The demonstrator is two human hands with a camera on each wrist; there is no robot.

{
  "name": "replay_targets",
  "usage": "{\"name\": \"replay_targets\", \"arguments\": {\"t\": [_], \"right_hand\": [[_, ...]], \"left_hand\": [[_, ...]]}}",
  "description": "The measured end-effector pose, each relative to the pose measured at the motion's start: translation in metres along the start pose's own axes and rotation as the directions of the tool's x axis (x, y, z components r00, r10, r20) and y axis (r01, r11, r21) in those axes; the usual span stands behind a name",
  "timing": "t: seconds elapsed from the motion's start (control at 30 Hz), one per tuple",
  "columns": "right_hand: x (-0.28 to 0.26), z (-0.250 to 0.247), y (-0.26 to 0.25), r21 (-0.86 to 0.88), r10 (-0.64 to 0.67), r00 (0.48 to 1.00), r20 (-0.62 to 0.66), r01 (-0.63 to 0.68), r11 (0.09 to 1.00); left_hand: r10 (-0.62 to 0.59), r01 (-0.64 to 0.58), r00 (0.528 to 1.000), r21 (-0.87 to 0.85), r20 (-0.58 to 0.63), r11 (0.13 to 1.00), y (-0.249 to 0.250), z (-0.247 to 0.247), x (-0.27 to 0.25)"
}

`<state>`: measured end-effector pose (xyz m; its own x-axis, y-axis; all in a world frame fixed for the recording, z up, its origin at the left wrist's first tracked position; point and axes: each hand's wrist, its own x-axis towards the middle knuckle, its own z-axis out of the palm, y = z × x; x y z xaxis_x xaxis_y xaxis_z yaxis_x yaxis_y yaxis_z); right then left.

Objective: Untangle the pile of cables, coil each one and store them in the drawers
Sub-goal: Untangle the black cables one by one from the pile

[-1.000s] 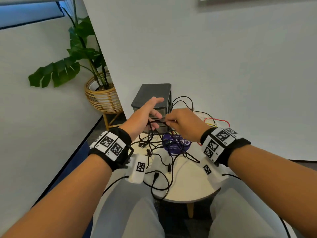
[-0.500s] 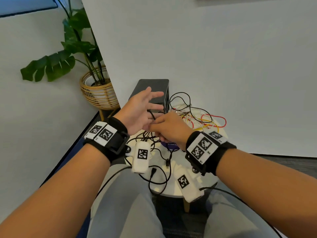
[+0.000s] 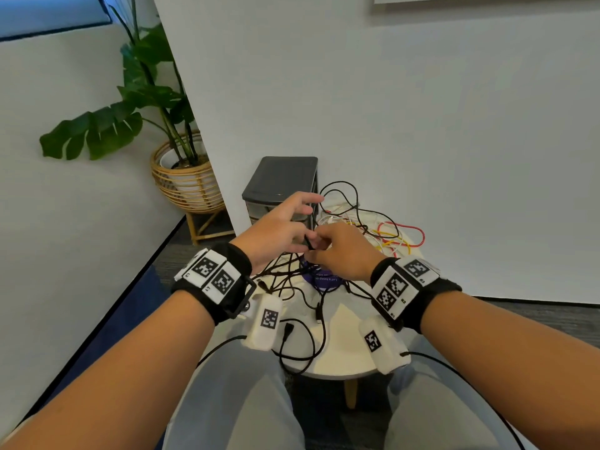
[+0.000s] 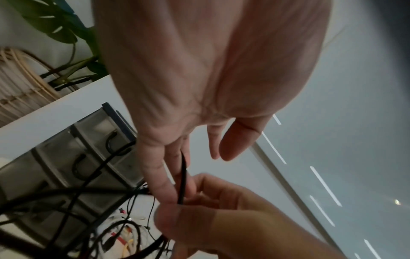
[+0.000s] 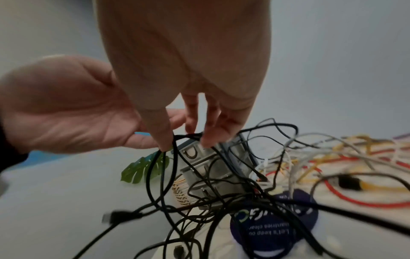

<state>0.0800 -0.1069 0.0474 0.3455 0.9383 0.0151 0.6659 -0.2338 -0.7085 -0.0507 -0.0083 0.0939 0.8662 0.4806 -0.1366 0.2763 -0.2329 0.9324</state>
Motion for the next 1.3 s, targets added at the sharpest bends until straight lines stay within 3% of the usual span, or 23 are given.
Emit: {"name": "replay_targets", "arguments": {"t": [0.07,0.17,0.23,0.33,0.5,0.57,0.63,0.7,0.77,0.9,1.0,1.07,1.13,1.2,1.3], "right_hand": [[0.003,0.001,0.006,0.066,0.051,0.998,0.022,-0.052,0.996],[0.005,0.0,0.008,0.277,0.101,0.994,0.029,-0.105,0.955],[0.007,-0.003,0.006,0.376,0.116,0.993,0.027,-0.118,0.919],[0.01,-0.008,0.005,0.423,0.097,0.995,0.035,-0.103,0.9],[0.007,-0.01,0.013,0.311,0.123,0.992,0.0,-0.117,0.943],[0.005,-0.008,0.018,0.216,0.154,0.987,-0.051,-0.14,0.966],[0.005,-0.006,0.024,0.104,0.159,0.981,-0.108,-0.148,0.984],[0.002,-0.007,0.025,0.01,0.157,0.977,-0.143,-0.157,0.988],[0.0,-0.013,0.021,-0.078,0.081,0.981,-0.178,-0.096,0.992],[0.001,-0.025,0.008,-0.092,-0.144,0.977,-0.155,0.131,0.987],[0.001,-0.033,0.009,-0.189,-0.115,0.986,-0.118,0.092,0.978],[0.002,-0.039,0.011,-0.347,-0.062,0.989,-0.134,0.011,0.938],[0.002,-0.051,0.0,-0.436,-0.045,0.98,-0.196,-0.046,0.899],[0.004,-0.064,-0.014,-0.427,-0.04,0.978,-0.204,-0.052,0.903],[0.007,-0.078,-0.034,-0.304,-0.088,0.986,-0.139,0.042,0.952]], "left_hand": [[0.033,-0.025,0.999,0.192,-0.035,0.981,-0.003,0.001,-0.002],[0.177,-0.07,0.968,0.485,-0.177,0.871,-0.007,0.0,-0.005],[0.205,-0.085,0.966,0.55,-0.16,0.831,-0.01,0.0,-0.004],[0.1,-0.061,0.995,0.631,-0.025,0.773,-0.013,0.004,0.001],[0.063,-0.011,0.997,0.682,-0.051,0.731,-0.007,-0.002,0.004],[0.055,-0.002,0.996,0.595,-0.069,0.803,-0.004,-0.007,0.002],[0.061,-0.01,0.989,0.338,-0.139,0.941,-0.002,-0.012,-0.002],[0.097,-0.09,0.966,0.041,-0.239,0.995,0.0,-0.018,-0.005],[0.124,-0.169,0.939,-0.116,-0.319,0.979,0.001,-0.021,-0.005],[0.163,-0.237,0.911,-0.155,-0.38,0.959,0.005,-0.018,-0.003],[0.176,-0.3,0.903,-0.281,-0.393,0.912,0.007,-0.018,-0.002],[0.156,-0.278,0.929,-0.355,-0.336,0.893,0.007,-0.021,-0.004],[0.096,-0.174,0.968,-0.346,-0.233,0.922,0.004,-0.023,-0.007],[0.002,-0.032,0.995,-0.307,-0.098,0.951,0.0,-0.025,-0.009],[-0.112,0.135,0.989,-0.28,0.099,0.951,-0.001,-0.027,-0.008]]}}
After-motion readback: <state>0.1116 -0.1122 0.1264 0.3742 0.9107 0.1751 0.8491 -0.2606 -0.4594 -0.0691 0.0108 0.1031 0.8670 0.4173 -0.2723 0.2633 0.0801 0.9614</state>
